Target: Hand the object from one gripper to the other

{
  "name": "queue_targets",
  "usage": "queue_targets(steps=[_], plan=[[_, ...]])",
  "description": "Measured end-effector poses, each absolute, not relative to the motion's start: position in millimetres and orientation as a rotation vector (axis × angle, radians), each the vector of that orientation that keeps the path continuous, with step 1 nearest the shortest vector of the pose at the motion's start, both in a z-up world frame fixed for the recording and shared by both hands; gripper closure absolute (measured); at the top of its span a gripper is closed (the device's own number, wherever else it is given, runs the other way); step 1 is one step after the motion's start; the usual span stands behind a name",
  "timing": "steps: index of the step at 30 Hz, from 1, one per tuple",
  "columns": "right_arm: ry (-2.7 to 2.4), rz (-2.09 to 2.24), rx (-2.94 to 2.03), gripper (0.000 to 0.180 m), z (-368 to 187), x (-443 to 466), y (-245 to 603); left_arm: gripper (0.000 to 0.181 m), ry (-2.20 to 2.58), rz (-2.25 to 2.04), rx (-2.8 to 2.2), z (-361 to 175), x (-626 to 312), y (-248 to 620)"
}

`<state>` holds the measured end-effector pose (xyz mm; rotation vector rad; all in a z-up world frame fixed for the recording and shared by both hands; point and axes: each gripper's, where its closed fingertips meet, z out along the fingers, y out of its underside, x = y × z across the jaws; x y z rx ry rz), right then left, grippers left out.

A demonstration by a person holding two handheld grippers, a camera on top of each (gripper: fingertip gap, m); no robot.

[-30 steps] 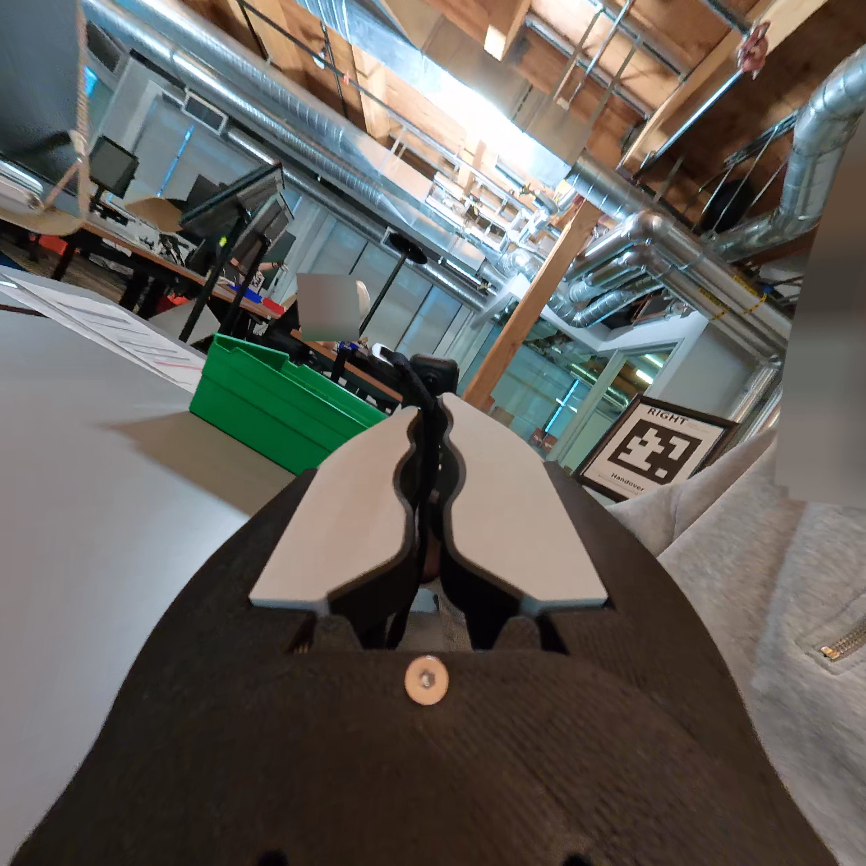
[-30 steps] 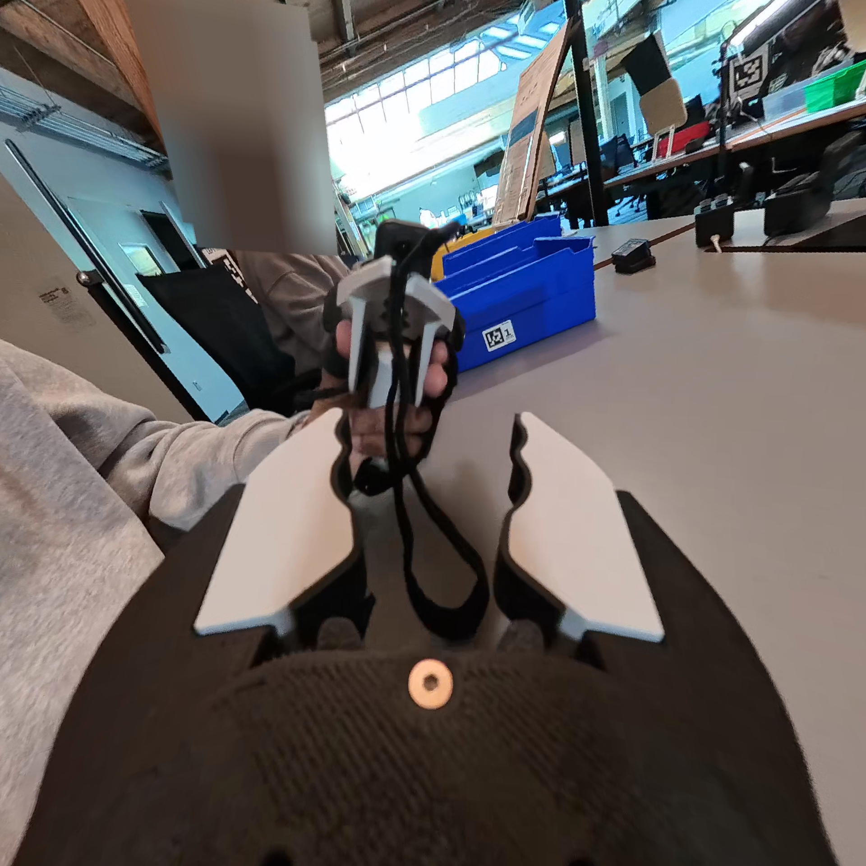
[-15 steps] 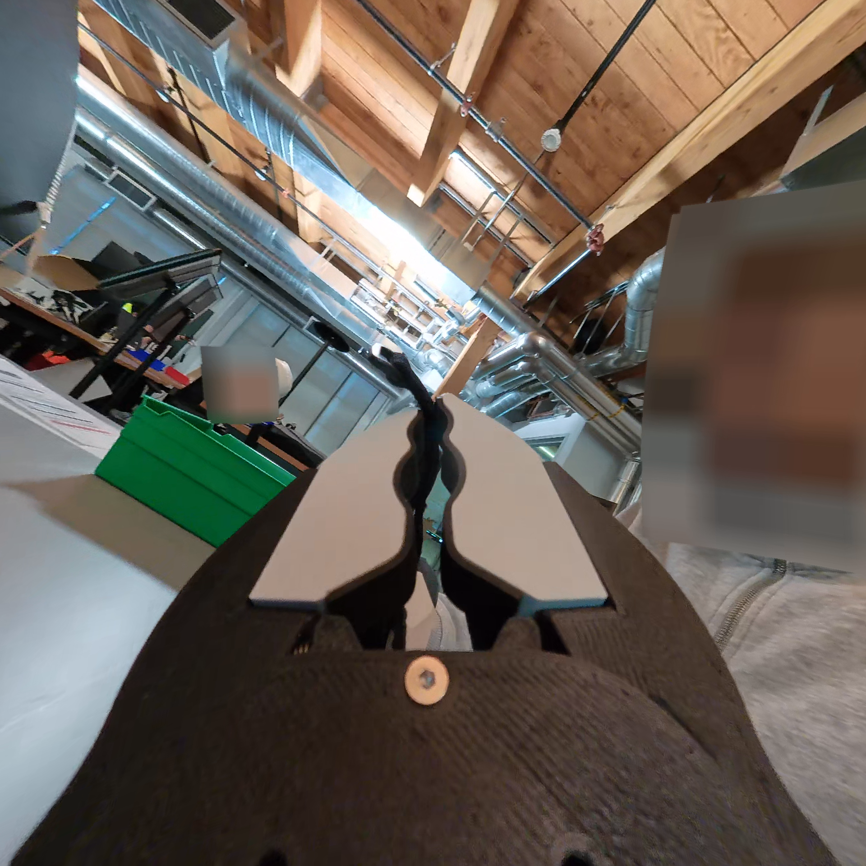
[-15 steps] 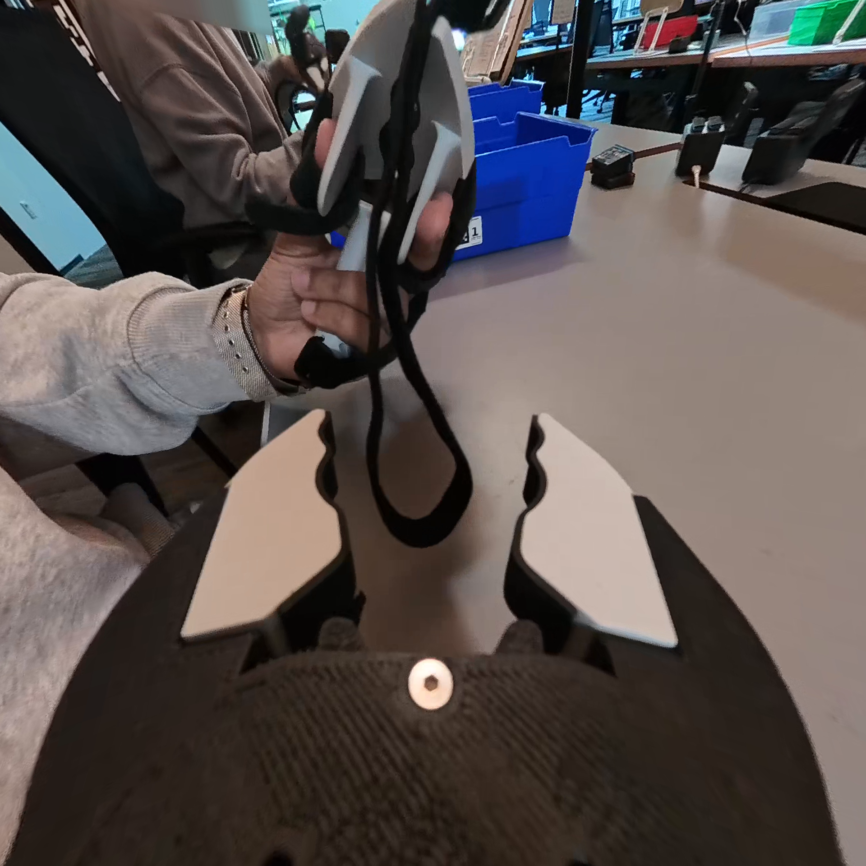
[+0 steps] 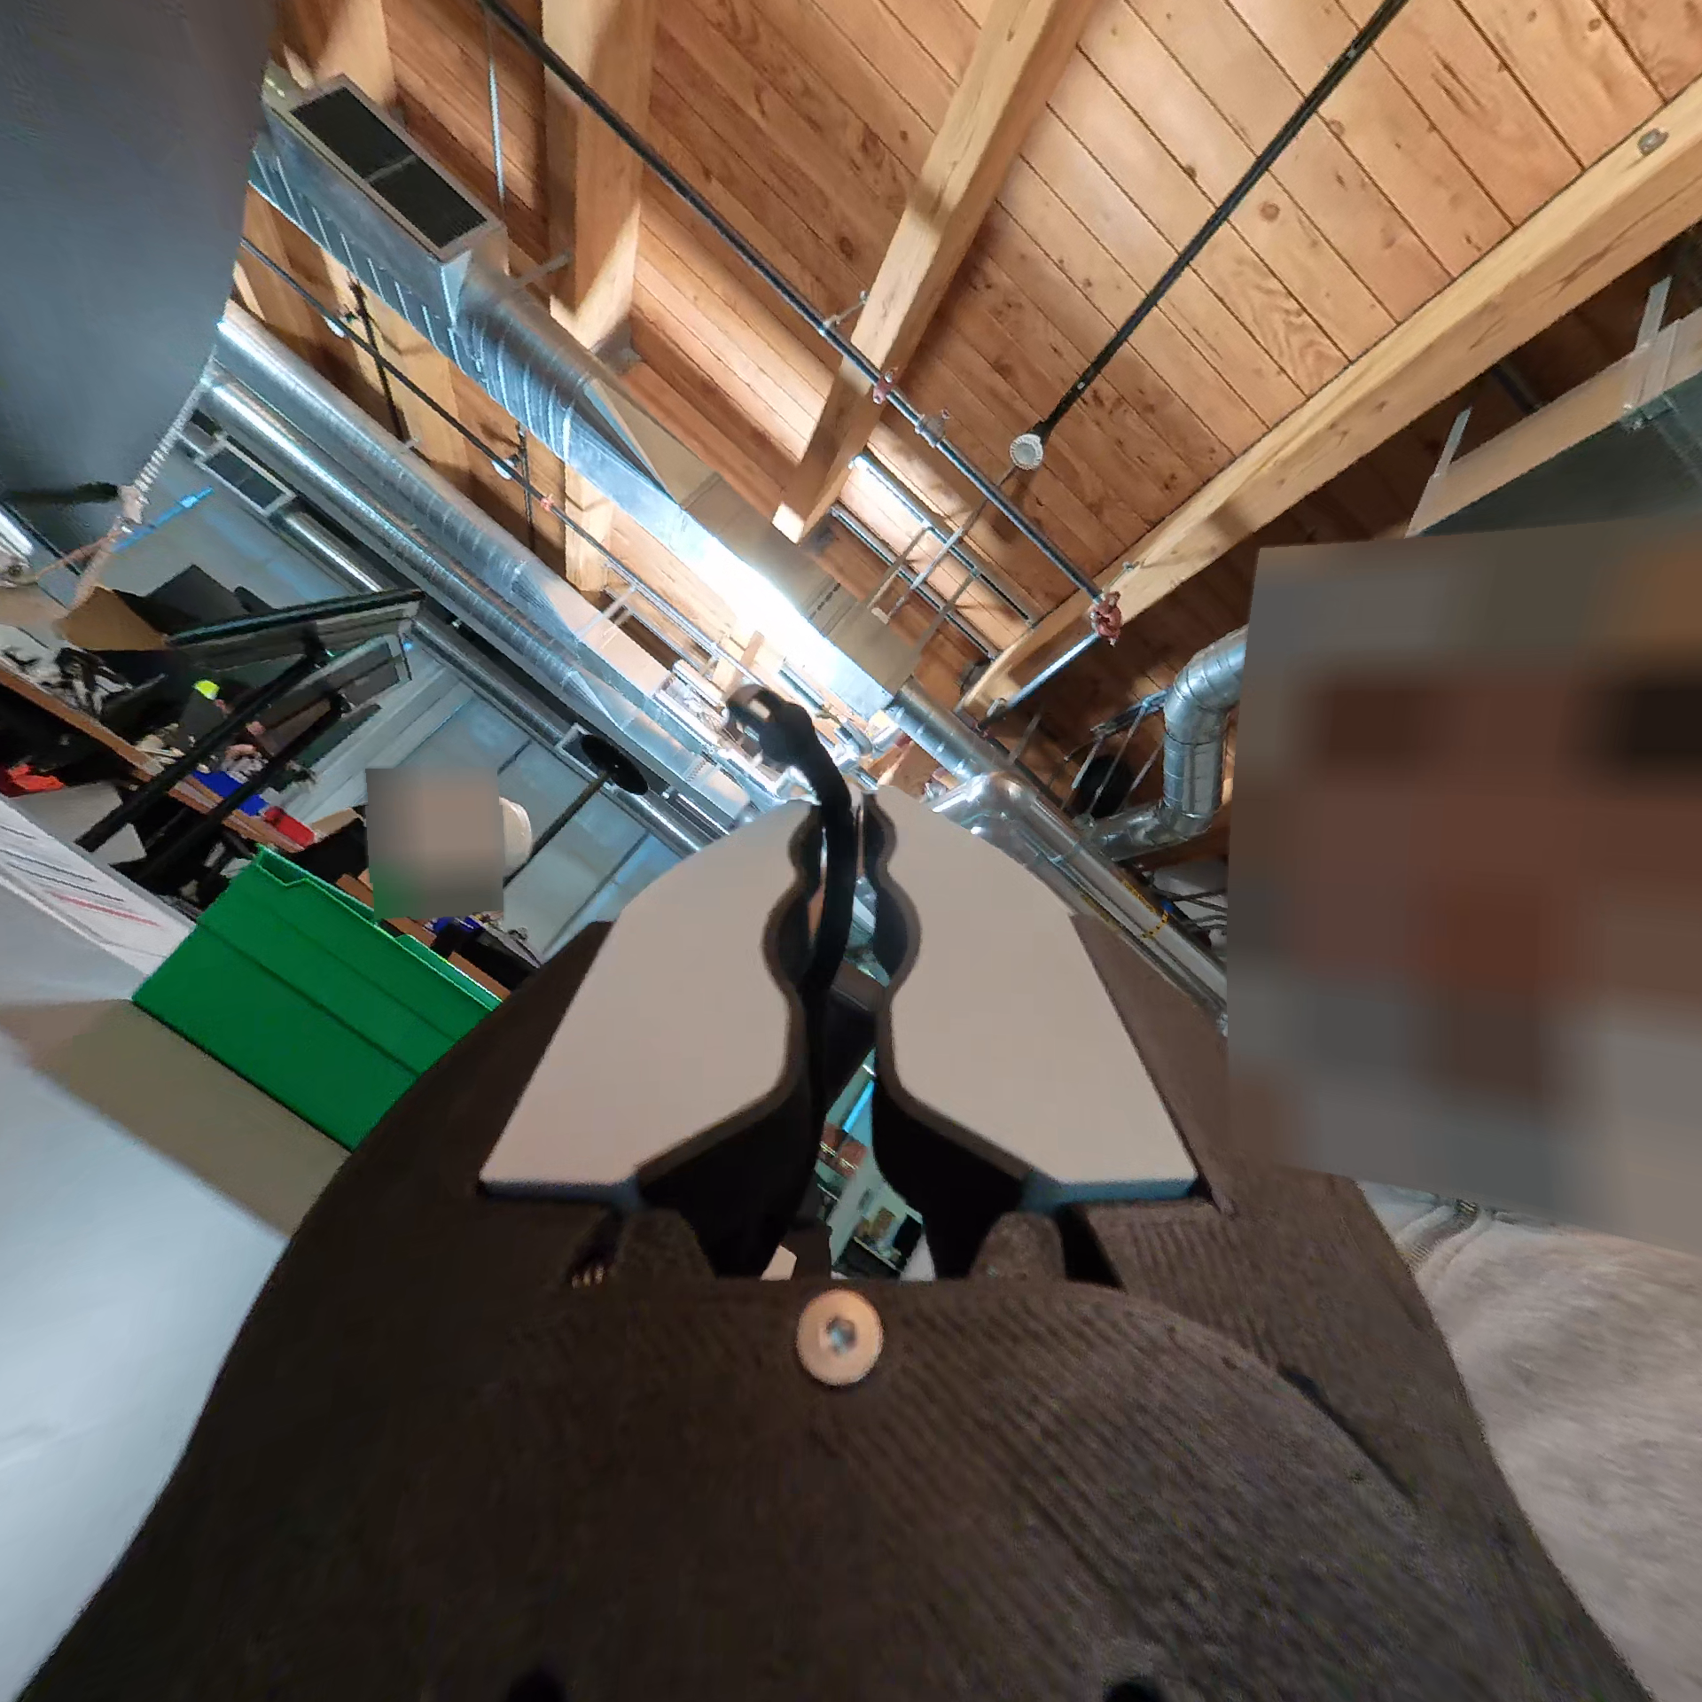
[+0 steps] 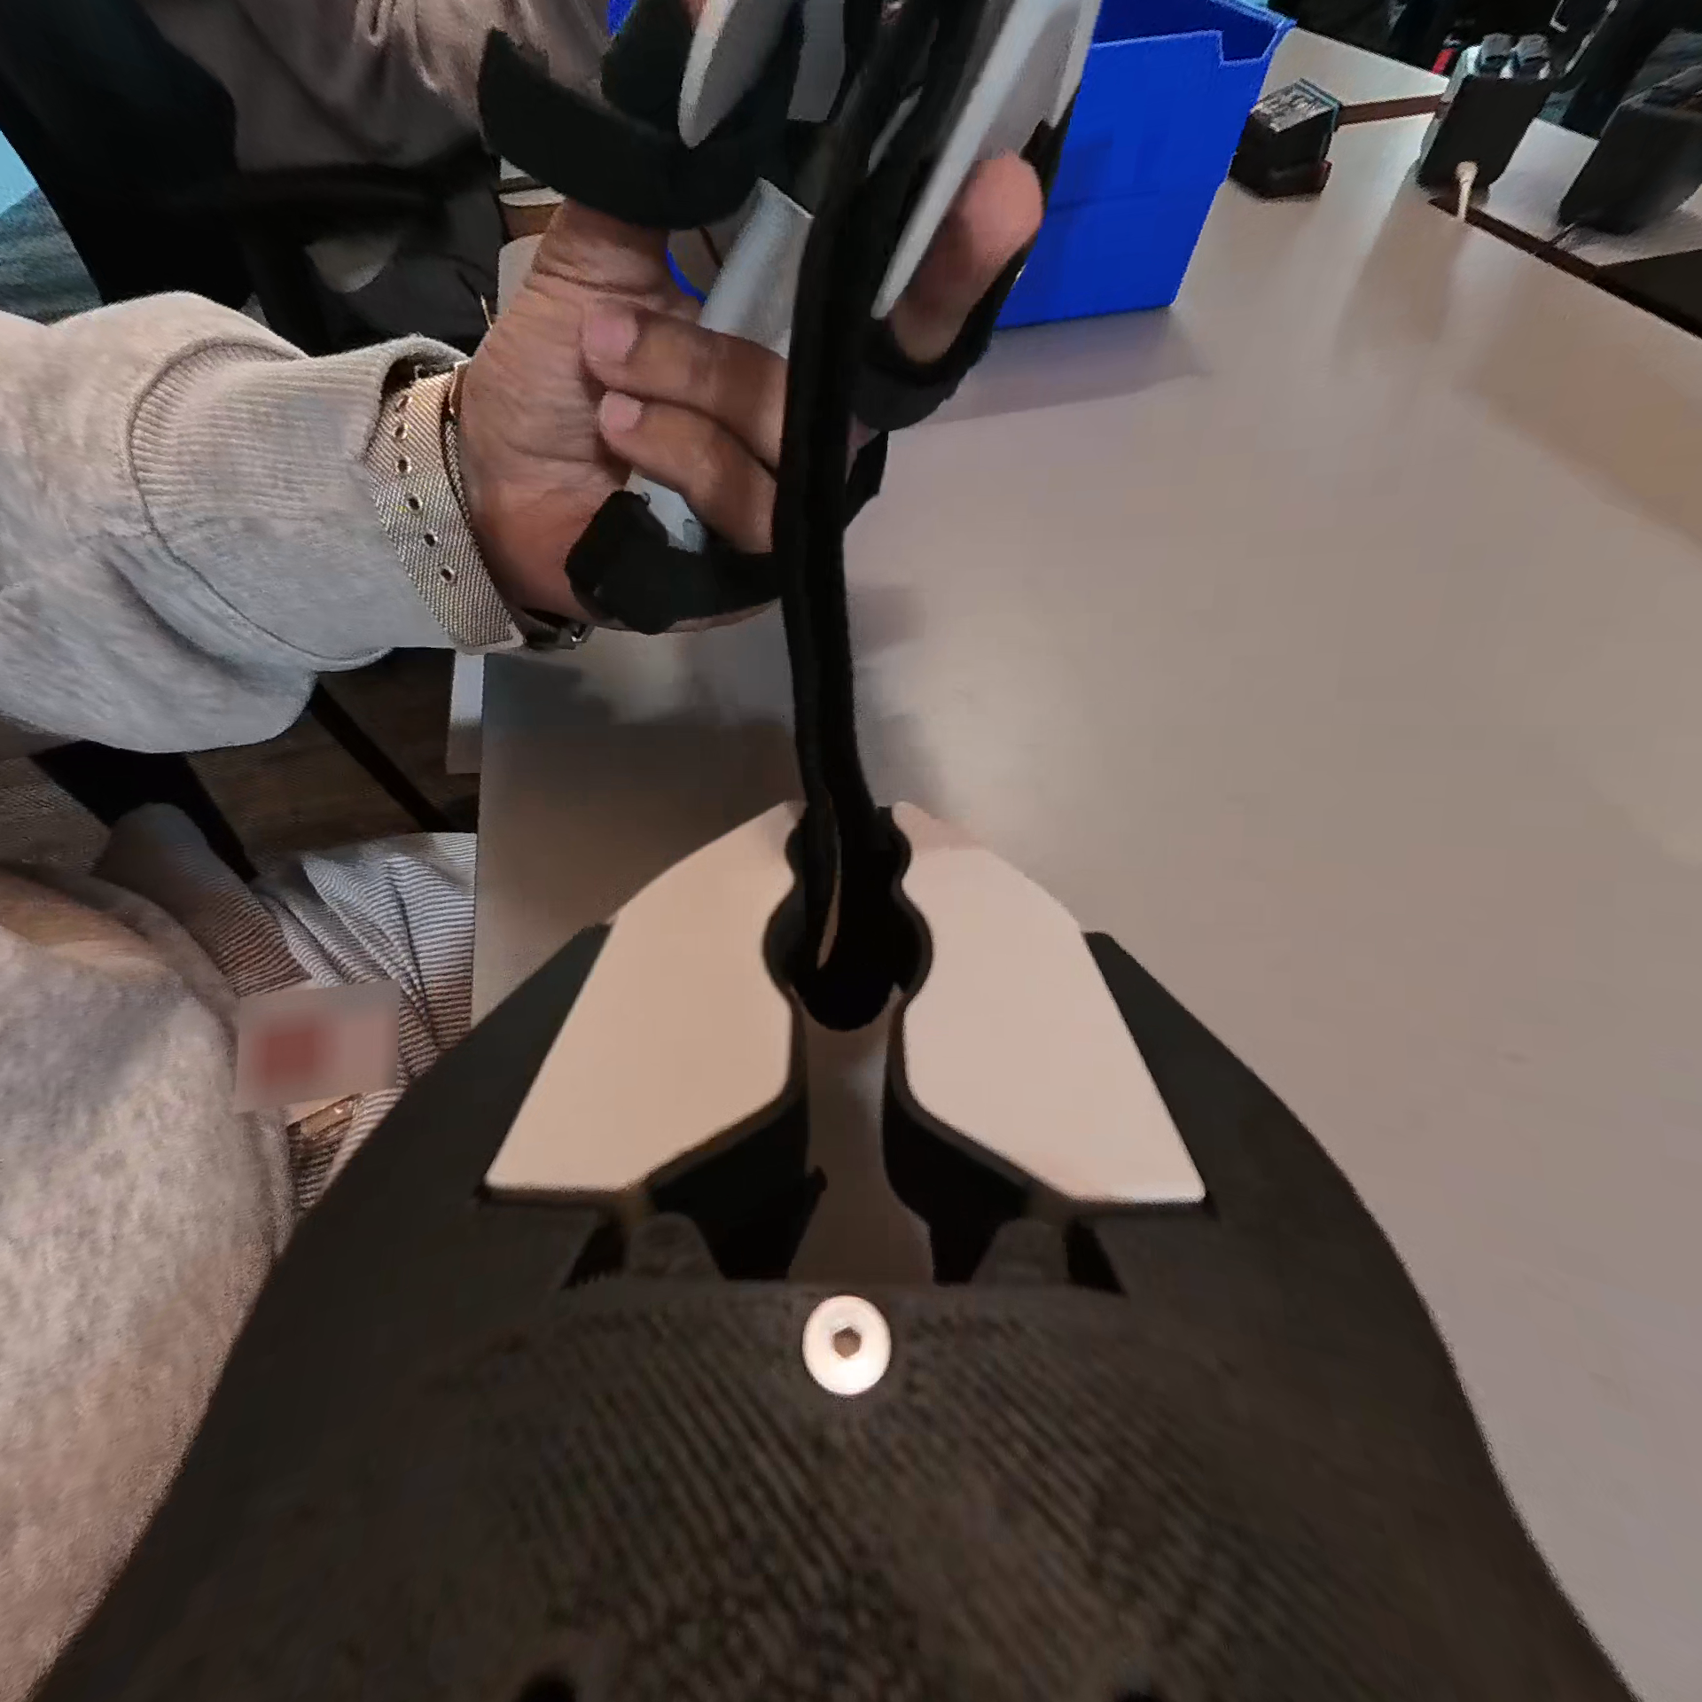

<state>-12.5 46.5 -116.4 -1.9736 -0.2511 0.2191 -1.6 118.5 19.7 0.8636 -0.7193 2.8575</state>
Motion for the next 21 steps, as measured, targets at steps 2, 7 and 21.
queue_targets(steps=[2,7,21], plan=[[-0.230,0.232,-1.953,0.169,-113,-10,46,0.143,-0.681,2.891,0.932,18,4,124],[-0.105,0.346,-1.809,0.172,-89,2,43,0.102,-0.722,2.887,1.079,10,17,121],[0.116,0.492,-1.618,0.172,-65,28,36,0.133,-1.261,2.501,1.234,-36,34,41]])
